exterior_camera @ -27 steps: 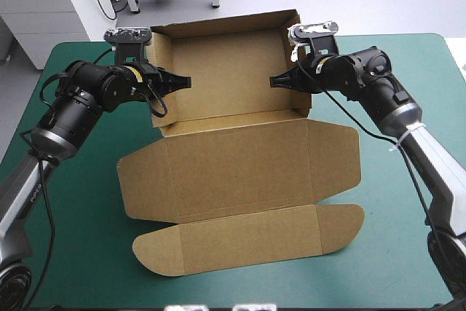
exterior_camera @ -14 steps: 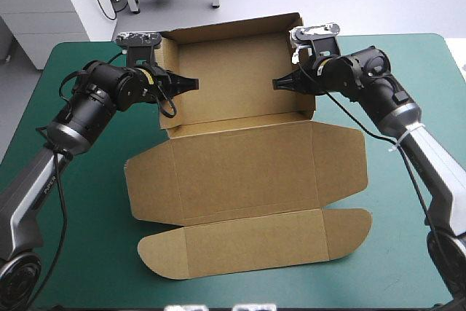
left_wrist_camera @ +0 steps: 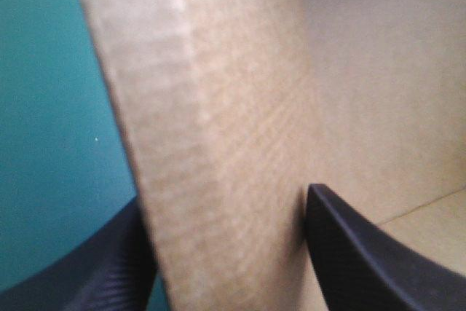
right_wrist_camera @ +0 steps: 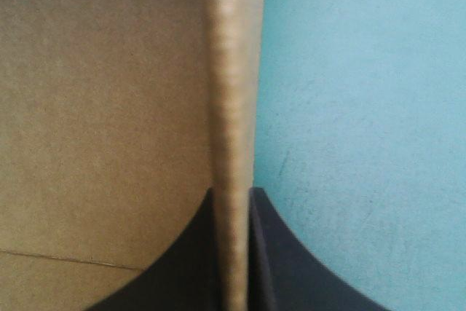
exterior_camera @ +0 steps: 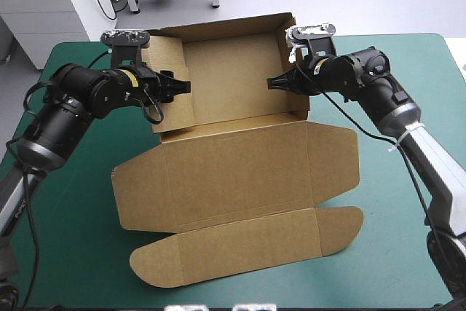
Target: Fold the box
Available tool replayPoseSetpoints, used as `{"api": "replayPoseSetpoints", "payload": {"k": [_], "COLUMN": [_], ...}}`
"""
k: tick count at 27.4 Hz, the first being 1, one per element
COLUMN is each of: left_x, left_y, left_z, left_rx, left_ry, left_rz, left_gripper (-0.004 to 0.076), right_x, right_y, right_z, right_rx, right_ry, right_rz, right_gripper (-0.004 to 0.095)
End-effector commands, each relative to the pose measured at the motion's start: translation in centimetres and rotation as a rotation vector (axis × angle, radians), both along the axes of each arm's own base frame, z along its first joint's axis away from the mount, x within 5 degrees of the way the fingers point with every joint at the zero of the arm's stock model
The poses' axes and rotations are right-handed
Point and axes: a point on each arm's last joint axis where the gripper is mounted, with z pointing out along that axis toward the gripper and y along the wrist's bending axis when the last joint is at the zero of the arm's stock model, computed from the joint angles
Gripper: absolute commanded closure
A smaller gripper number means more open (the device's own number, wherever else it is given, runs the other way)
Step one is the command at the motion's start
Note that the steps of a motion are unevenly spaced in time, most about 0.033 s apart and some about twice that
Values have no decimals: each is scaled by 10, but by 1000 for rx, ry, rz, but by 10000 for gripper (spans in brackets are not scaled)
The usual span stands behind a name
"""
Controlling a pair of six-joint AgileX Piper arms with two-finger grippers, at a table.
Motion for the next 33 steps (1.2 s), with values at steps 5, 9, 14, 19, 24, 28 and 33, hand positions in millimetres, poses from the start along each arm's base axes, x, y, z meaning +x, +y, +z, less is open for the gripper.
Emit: {"api": "replayPoseSetpoints", "payload": {"k": [5,9,14,19,24,28,33], "left_x": [-36,-40,-43,-42,-33,-25,-9], "left_y": [8,7,8,5,-2,-6,-13], "left_z": [46,46,48,31,11,7,-13], "left_rx": [-128,-149,-158,-159,-237,-312,-252], "left_ry": [-139,-116,-119,-53,-70,-123,-63], "left_rz": [-44,-54,-56,-60,-51,-37,-39], "left_gripper": [246,246,246,246,252,363,548], "right_x": [-5,-3,-2,-2,-3,-4,-5], "right_y": [-17,-22,-22,-22,-22,-19,-16], "right_z": [41,42,43,43,43,43,44], "right_rx": [143,160,150,154,152,160,185], "right_ry": [-147,-163,-178,-181,-178,-176,-166], "right_rz": [-34,-41,-35,-34,-31,-4,24], "right_gripper": [922,922,922,922,922,922,922]}}
